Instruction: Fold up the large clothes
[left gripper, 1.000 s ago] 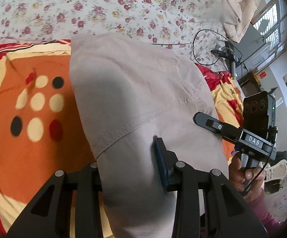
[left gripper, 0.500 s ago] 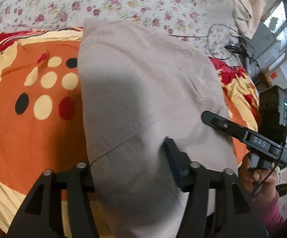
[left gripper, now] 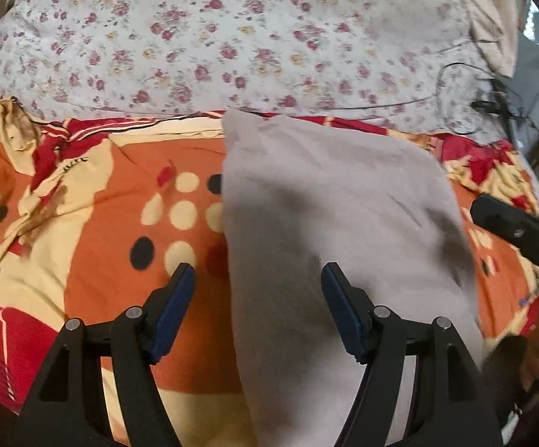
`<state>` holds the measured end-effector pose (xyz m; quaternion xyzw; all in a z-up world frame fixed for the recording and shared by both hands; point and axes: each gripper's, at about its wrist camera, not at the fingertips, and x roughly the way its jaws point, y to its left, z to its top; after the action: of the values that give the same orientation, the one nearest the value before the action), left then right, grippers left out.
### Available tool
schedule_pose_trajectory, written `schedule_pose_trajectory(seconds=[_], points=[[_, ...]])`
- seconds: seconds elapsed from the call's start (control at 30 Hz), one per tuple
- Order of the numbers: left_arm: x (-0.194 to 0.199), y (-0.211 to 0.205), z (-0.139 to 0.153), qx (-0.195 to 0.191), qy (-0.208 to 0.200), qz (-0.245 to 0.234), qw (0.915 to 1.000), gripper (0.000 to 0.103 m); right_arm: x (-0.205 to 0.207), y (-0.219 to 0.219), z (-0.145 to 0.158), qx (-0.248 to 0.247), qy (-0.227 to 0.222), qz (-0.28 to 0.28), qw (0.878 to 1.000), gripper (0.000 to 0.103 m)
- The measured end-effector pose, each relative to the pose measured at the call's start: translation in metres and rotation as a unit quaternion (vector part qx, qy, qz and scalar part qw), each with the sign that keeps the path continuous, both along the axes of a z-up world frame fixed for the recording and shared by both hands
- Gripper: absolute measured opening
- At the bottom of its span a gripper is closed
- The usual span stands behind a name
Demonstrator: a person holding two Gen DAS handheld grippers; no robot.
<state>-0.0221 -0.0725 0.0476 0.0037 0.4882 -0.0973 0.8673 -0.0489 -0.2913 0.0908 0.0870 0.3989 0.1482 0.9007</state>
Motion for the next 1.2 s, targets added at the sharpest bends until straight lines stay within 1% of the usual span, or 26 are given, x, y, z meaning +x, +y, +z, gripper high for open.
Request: schedule_pose_trajectory(seconds=[0.07, 0.13, 0.23, 0.27, 0.33, 0.37, 0.43, 0.47, 0.6, 0.7, 0.77, 0.87, 0.93, 1.07, 1.2], points=[[0.013, -0.003, -0.011, 0.009, 0.009, 0.015, 0.9998, 0.070, 0.017, 0.015, -0.001, -0.004, 0.002, 0.011, 1.000, 0.048], [0.023, -0.006, -0.022, 0.011, 0.016, 0.028, 0.9994, 0.070, 0.035, 0.024, -0.011, -0.017, 0.011, 0.006, 1.000, 0.047], [0.032, -0.007, -0.031, 0.013, 0.014, 0.040, 0.9990, 0.077, 0.065, 0.027, -0.037, -0.026, 0.038, -0.028, 0.999, 0.044], [0.038, -0.007, -0.035, 0.012, 0.013, 0.042, 0.9990, 0.080, 0.076, 0.024, -0.050, -0.028, 0.049, -0.044, 0.997, 0.043], [0.042, -0.010, -0.037, 0.011, 0.011, 0.043, 0.9990, 0.084, 0.089, 0.019, -0.066, -0.031, 0.062, -0.061, 0.996, 0.043], [0.046, -0.011, -0.041, 0.010, 0.011, 0.043, 0.9990, 0.087, 0.092, 0.017, -0.073, -0.035, 0.066, -0.066, 0.995, 0.043], [0.050, -0.015, -0.044, 0.009, 0.012, 0.044, 0.9989, 0.090, 0.099, 0.016, -0.083, -0.052, 0.071, -0.073, 0.993, 0.043], [0.052, -0.016, -0.046, 0.008, 0.012, 0.044, 0.9989, 0.091, 0.103, 0.014, -0.090, -0.053, 0.074, -0.078, 0.993, 0.043], [0.050, -0.021, -0.047, 0.014, 0.002, 0.044, 0.9989, 0.092, 0.107, 0.003, -0.097, -0.032, 0.078, -0.080, 0.993, 0.045], [0.044, -0.022, -0.043, 0.027, -0.007, 0.042, 0.9987, 0.092, 0.104, 0.000, -0.094, -0.022, 0.078, -0.081, 0.993, 0.047], [0.038, -0.021, -0.039, 0.031, -0.008, 0.042, 0.9986, 0.092, 0.096, 0.002, -0.087, -0.023, 0.074, -0.081, 0.994, 0.048], [0.028, -0.020, -0.034, 0.035, -0.011, 0.044, 0.9983, 0.092, 0.073, 0.005, -0.064, -0.027, 0.050, -0.069, 0.996, 0.049], [0.020, -0.019, -0.032, 0.038, -0.014, 0.044, 0.9982, 0.092, 0.058, 0.008, -0.053, -0.030, 0.038, -0.053, 0.997, 0.053], [-0.002, -0.013, -0.027, 0.035, -0.020, 0.049, 0.9980, 0.092, 0.021, 0.018, -0.036, -0.061, 0.022, -0.012, 0.998, 0.054], [-0.017, -0.008, -0.027, 0.031, -0.016, 0.055, 0.9979, 0.092, -0.007, 0.020, -0.040, -0.082, 0.026, 0.009, 0.996, 0.054]])
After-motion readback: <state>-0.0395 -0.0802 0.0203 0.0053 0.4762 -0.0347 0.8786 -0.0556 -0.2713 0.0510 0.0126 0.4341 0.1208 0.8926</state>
